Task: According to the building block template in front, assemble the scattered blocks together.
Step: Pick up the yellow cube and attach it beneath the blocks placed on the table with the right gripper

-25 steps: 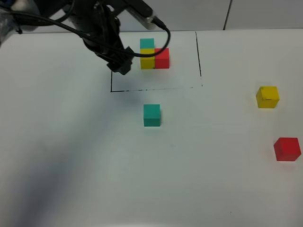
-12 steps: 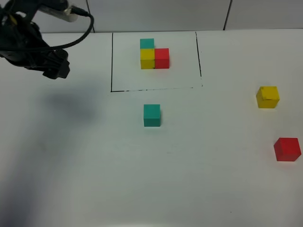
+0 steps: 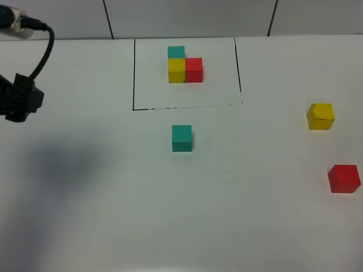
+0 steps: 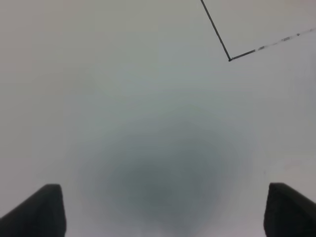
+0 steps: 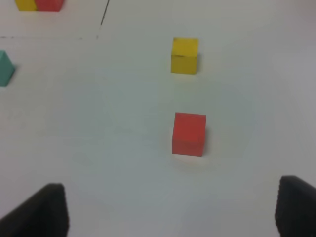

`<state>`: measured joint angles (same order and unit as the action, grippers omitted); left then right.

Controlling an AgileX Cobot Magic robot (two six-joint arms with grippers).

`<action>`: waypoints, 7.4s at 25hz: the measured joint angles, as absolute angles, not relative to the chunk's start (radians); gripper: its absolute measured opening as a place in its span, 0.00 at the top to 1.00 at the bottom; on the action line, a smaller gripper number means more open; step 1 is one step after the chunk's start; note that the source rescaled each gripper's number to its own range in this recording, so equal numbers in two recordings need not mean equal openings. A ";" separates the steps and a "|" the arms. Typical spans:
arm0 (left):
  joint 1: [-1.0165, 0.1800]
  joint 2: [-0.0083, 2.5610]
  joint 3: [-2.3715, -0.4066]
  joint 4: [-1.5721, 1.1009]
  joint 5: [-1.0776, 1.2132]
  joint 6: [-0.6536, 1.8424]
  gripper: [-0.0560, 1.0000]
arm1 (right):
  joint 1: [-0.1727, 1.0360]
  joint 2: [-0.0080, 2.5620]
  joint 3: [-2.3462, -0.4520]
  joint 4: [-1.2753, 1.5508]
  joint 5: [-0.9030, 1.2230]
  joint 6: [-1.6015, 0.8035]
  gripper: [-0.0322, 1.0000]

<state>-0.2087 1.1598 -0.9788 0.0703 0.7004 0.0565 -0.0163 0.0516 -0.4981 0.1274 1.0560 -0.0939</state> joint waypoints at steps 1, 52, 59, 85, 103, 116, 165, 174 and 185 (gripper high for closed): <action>-0.209 1.126 -0.957 0.073 0.698 0.044 0.06 | -0.016 0.052 -0.498 0.127 1.056 -0.094 0.21; -0.210 -0.005 -0.523 -0.006 1.086 0.009 0.16 | -0.016 0.052 -0.498 0.127 1.056 -0.093 0.21; -0.210 -0.005 -0.505 -0.006 1.046 0.009 0.17 | -0.016 0.052 -0.498 0.127 1.056 -0.093 0.21; -0.071 -0.005 -0.505 -0.006 1.046 0.010 0.17 | -0.016 0.052 -0.498 0.127 1.056 -0.093 0.21; -0.071 -0.005 -0.505 -0.006 1.046 0.010 0.17 | -0.016 0.052 -0.498 0.139 1.056 -0.093 0.21; -0.071 -0.005 -0.505 -0.006 1.046 0.010 0.17 | -0.016 0.417 -0.545 0.130 1.031 -0.071 0.21; -0.071 -0.005 -0.505 -0.006 1.046 0.009 0.17 | 0.019 2.081 -1.416 0.099 0.720 -0.116 0.21; -0.071 -0.005 -0.505 -0.006 1.046 0.010 0.17 | 0.025 2.129 -1.418 0.025 0.713 -0.047 0.21; -0.071 -0.005 -0.505 -0.006 1.046 0.010 0.17 | 0.025 2.146 -1.418 0.000 0.745 -0.008 0.32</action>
<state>-0.0711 -0.0045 -0.5048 -0.0062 1.0460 0.0100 0.0246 2.1456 -1.4176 0.0000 0.7447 -0.0078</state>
